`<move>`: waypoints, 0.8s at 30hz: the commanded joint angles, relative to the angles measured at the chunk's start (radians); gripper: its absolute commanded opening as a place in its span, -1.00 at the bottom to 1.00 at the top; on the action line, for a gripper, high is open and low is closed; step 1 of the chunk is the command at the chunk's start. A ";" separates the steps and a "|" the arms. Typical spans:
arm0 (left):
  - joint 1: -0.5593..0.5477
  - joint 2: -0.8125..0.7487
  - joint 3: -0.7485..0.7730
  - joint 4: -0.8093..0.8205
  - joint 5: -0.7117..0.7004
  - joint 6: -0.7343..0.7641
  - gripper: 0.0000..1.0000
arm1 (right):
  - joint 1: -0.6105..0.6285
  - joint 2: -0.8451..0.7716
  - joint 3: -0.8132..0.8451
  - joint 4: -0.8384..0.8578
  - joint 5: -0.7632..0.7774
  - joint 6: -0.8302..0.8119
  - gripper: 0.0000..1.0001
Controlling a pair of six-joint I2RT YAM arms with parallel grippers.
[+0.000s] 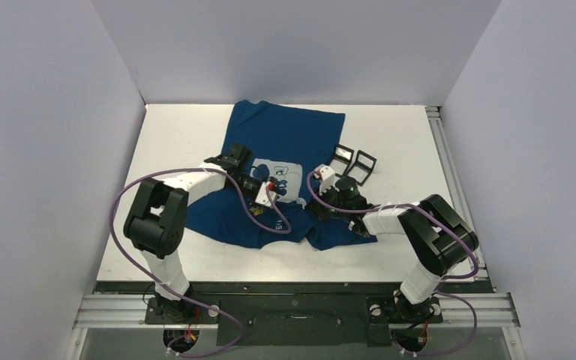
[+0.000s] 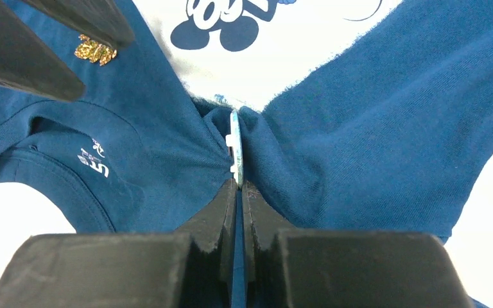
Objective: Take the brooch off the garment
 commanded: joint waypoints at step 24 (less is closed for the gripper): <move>-0.127 0.248 0.208 0.163 -0.058 -0.032 -0.36 | 0.048 -0.029 -0.038 0.079 0.056 -0.104 -1.00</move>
